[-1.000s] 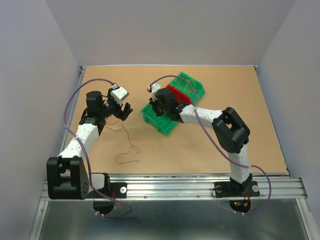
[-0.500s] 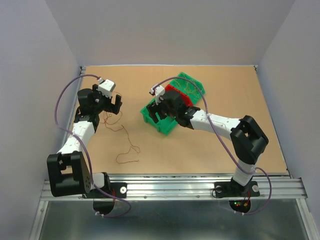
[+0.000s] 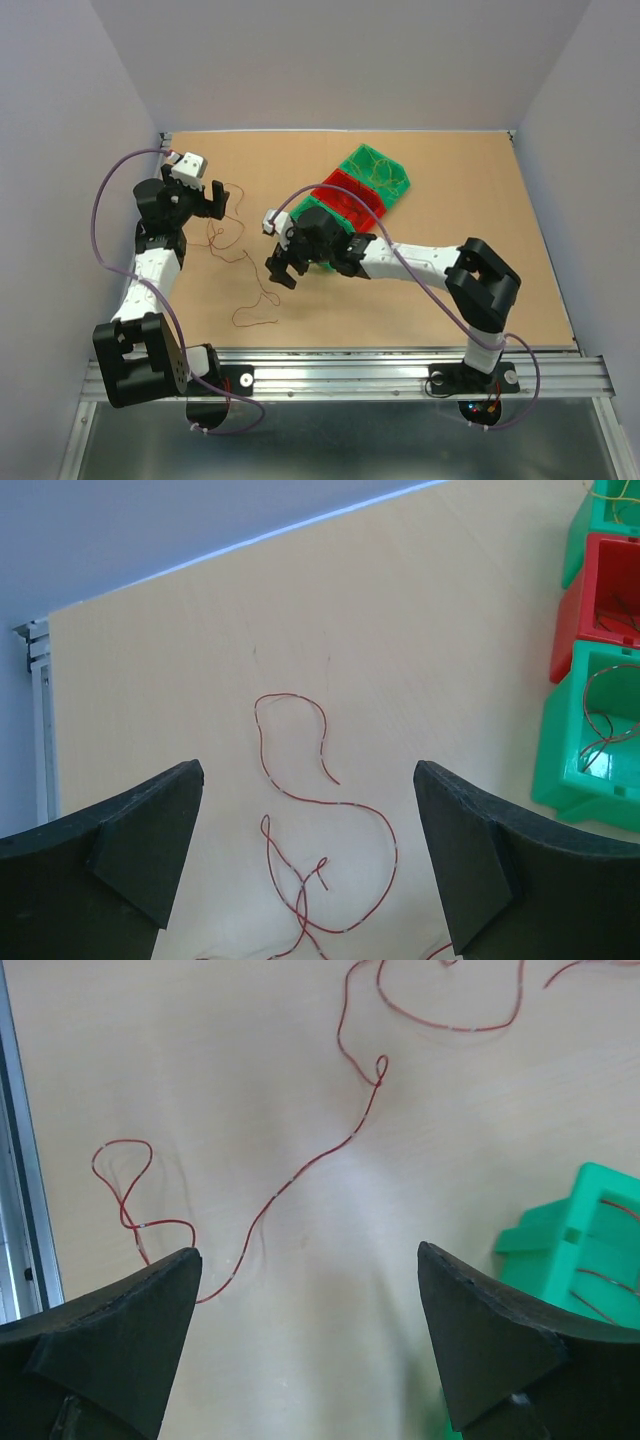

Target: Untangle the cables

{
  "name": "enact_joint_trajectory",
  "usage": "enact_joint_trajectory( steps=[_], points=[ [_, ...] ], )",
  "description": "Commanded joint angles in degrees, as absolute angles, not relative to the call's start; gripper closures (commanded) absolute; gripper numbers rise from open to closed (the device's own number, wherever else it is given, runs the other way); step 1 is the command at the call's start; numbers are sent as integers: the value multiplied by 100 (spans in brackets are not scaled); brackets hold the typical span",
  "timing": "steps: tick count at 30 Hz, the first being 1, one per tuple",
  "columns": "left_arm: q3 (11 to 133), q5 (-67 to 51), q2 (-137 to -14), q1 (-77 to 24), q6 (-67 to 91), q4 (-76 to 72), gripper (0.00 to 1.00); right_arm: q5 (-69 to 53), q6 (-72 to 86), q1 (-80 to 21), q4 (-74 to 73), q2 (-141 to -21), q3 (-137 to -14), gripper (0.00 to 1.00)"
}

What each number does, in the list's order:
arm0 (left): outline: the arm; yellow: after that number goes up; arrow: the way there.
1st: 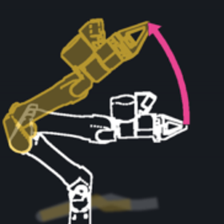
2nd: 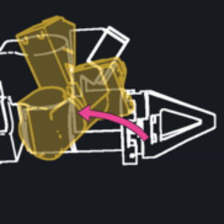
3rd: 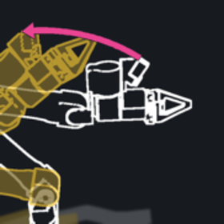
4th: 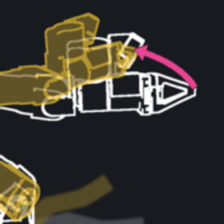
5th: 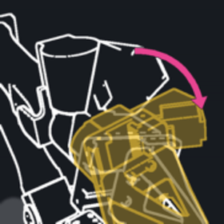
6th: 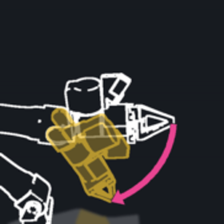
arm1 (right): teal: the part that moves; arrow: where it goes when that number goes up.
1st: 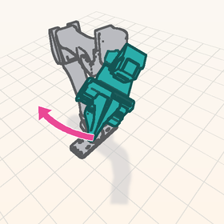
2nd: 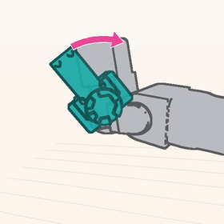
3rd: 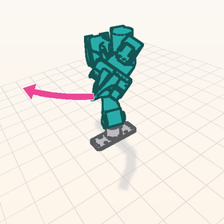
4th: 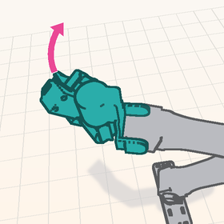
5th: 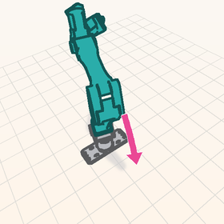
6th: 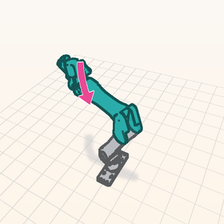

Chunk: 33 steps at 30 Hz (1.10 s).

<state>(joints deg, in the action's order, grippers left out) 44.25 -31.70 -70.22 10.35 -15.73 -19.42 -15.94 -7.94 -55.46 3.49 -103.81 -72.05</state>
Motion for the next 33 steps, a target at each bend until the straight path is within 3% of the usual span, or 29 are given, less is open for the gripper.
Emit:
enact_joint_trajectory(
  steps=[1, 8, 19, 26, 27, 29, 30, 33],
  points=[
    [4359, -3331, -6847, 1072, -1477, -2276, 1, -1548, -774, -5669, 290, -11003, -7689, 6],
    [4298, -3357, -6680, 1116, -1485, -2320, 1, -388, -115, -5792, 351, -12277, -8945, 6],
    [4263, -3445, -6592, 1142, -1494, -2338, 1, -80, 431, -5915, 1142, -13411, -9623, 11],
    [4280, -3516, -6645, 1143, -1503, -2338, 1, 404, 290, -5950, 1169, -13579, -9738, 55],
    [4289, -3524, -6653, 1134, -1503, -2338, 1, 309, 264, -5950, 1204, -13466, -9677, 69],
    [4280, -3551, -6671, 1143, -1503, -2338, 1, 176, 202, -5950, 1396, -13255, -9520, 86],
    [4289, -3559, -6688, 1134, -1494, -2338, 1, 63, 185, -5950, 1519, -12871, -9205, 99],
    [4289, -3577, -6697, 1143, -1520, -2329, 1, 35, 97, -5950, 2310, -12105, -8414, 99]
  ],
)
